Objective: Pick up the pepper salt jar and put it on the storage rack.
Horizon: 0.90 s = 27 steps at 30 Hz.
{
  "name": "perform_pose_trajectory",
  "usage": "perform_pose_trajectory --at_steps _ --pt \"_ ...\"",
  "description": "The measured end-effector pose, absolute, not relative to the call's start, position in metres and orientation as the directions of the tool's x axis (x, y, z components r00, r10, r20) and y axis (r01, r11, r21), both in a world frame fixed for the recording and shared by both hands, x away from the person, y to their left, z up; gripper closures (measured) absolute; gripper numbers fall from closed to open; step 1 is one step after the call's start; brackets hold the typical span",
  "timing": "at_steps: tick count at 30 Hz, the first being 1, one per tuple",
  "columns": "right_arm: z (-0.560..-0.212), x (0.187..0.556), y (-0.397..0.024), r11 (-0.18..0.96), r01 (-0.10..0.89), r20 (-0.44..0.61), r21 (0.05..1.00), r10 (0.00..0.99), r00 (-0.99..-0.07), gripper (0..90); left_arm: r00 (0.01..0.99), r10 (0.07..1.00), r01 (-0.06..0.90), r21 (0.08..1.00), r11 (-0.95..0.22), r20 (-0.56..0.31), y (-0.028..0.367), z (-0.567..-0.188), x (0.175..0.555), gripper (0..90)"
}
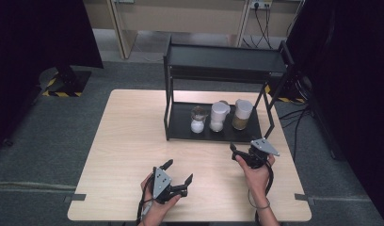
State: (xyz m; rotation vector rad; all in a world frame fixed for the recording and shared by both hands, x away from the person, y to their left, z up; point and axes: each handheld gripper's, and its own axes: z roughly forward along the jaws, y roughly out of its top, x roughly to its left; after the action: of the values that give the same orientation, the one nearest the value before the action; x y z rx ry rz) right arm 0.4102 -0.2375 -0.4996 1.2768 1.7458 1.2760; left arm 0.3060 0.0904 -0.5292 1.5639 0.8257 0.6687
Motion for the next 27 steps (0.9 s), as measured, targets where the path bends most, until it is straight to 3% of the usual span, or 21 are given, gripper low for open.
perform_pose_trajectory --at_steps 27 --pt "-0.505 0.391 -0.242 0.061 0.334 0.063 0.941 0.935 -0.348 4.2 0.584 0.811 0.140 0.988 -0.063 -0.031 0.090 -0.529 0.306 9.5"
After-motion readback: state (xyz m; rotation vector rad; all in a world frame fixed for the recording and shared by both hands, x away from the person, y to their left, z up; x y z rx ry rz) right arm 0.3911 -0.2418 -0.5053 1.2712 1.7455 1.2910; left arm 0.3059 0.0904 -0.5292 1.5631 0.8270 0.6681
